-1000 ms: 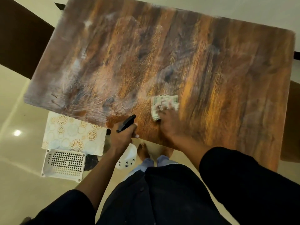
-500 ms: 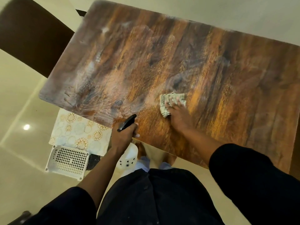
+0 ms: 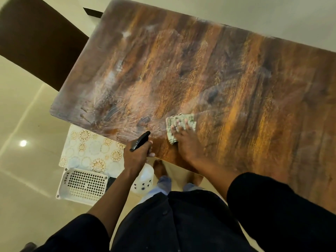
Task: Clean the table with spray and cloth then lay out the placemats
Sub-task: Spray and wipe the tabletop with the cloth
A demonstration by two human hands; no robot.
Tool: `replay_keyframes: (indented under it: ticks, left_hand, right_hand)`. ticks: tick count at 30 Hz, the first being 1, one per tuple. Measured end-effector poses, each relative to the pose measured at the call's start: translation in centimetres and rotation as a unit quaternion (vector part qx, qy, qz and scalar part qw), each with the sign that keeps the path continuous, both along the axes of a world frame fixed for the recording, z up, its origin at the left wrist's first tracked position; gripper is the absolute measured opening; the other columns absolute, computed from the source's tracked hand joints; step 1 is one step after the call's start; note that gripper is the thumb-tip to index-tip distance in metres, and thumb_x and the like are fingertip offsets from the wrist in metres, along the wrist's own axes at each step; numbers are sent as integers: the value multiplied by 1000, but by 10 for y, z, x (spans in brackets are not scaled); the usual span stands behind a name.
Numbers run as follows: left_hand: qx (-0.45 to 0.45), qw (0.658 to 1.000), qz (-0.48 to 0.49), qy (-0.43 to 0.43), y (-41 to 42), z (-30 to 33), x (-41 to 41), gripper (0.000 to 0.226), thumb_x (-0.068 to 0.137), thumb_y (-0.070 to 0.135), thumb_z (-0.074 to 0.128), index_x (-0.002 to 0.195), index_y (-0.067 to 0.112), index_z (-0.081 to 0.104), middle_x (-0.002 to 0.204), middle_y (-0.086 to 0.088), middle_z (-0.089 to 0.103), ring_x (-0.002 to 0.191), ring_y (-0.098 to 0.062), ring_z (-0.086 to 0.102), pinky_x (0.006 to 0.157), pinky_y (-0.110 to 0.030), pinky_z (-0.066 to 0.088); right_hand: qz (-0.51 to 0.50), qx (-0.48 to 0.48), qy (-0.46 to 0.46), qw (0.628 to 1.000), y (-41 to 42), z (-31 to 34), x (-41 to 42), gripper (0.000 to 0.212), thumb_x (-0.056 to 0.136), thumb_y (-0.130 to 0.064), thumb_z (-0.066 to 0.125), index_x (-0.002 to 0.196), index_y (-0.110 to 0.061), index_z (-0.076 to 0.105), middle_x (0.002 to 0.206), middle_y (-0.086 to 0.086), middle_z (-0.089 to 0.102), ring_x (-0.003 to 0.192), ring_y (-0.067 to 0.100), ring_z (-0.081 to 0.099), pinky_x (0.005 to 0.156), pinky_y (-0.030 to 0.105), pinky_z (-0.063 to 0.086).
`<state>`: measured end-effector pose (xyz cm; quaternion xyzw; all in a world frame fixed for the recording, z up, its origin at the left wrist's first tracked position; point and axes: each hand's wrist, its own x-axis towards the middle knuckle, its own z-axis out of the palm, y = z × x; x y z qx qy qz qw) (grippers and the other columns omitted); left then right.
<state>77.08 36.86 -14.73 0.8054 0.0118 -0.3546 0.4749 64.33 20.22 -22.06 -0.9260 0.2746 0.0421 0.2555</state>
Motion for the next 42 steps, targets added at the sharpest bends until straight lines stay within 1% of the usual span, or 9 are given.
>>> replay_keyframes:
  ticks: [3, 10, 17, 21, 26, 29, 33, 37, 42]
  left_hand:
    - [13, 1000, -2, -14, 11, 1, 16, 22, 93, 17, 79, 78, 0, 74, 68, -14, 73, 73, -37, 82, 52, -28, 53]
    - [19, 998, -39, -39, 26, -2, 49, 19, 97, 11, 72, 79, 11, 79, 73, -23, 75, 69, -32, 82, 57, -30, 54]
    - [-3, 997, -71, -21, 26, 3, 70, 5, 88, 17, 71, 88, 13, 70, 80, -36, 70, 70, -31, 82, 65, -38, 55]
    - [-7, 998, -62, -11, 34, 0, 81, 21, 78, 28, 71, 85, 10, 79, 69, -21, 71, 73, -39, 81, 68, -39, 56]
    - [-12, 999, -39, -11, 41, 1, 89, 15, 76, 31, 71, 67, 42, 77, 76, -27, 73, 75, -42, 81, 68, -45, 59]
    - [-21, 999, -39, 1, 43, -2, 94, 7, 84, 23, 76, 79, 20, 79, 73, -24, 71, 69, -35, 80, 66, -43, 57]
    - [-14, 999, -37, 6, 43, -9, 103, 25, 89, 19, 77, 88, -6, 75, 78, -32, 72, 71, -43, 79, 61, -36, 56]
    - [-6, 998, -61, 4, 39, -6, 107, 18, 98, 9, 74, 82, 1, 72, 70, -13, 71, 68, -30, 82, 54, -28, 54]
    - [-33, 996, -84, 8, 31, -9, 106, 14, 94, 13, 77, 81, 19, 80, 67, -15, 73, 64, -40, 76, 61, -35, 57]
  right_hand:
    - [119, 9, -23, 993, 49, -2, 24, 77, 85, -10, 70, 156, -24, 41, 167, 6, 24, 155, 39, 13, 122, 53, 24]
    - [198, 29, 5, 980, 54, 2, 50, 73, 96, -7, 57, 161, -26, 28, 170, -2, 18, 158, 28, 6, 126, 45, 14]
    - [10, -36, 44, 998, -7, 6, 64, 83, 96, 5, 47, 161, -35, 15, 170, -10, 4, 158, 23, -1, 122, 47, 28]
    - [-79, -50, 70, 993, -46, 11, 65, 71, 100, -9, 47, 162, -31, 19, 170, -2, 12, 158, 27, 1, 125, 55, 17]
    - [-130, -59, 92, 985, -32, 10, 76, 64, 103, -21, 46, 161, -31, 22, 169, -1, 14, 157, 29, 3, 126, 53, 16]
    - [-94, -76, 85, 989, 7, 12, 86, 62, 103, -17, 47, 159, -31, 28, 166, 0, 26, 156, 32, 13, 124, 49, 22]
    - [28, -42, 3, 999, 79, 9, 94, 66, 93, -5, 58, 152, -29, 45, 159, 1, 42, 152, 34, 27, 118, 51, 35]
    - [87, 1, -8, 996, 111, 4, 96, 68, 93, -10, 63, 155, -25, 40, 168, -1, 23, 156, 32, 17, 123, 50, 22]
    - [4, -33, 7, 999, 74, 4, 75, 73, 93, 1, 55, 157, -28, 36, 166, -4, 26, 156, 27, 19, 121, 47, 27]
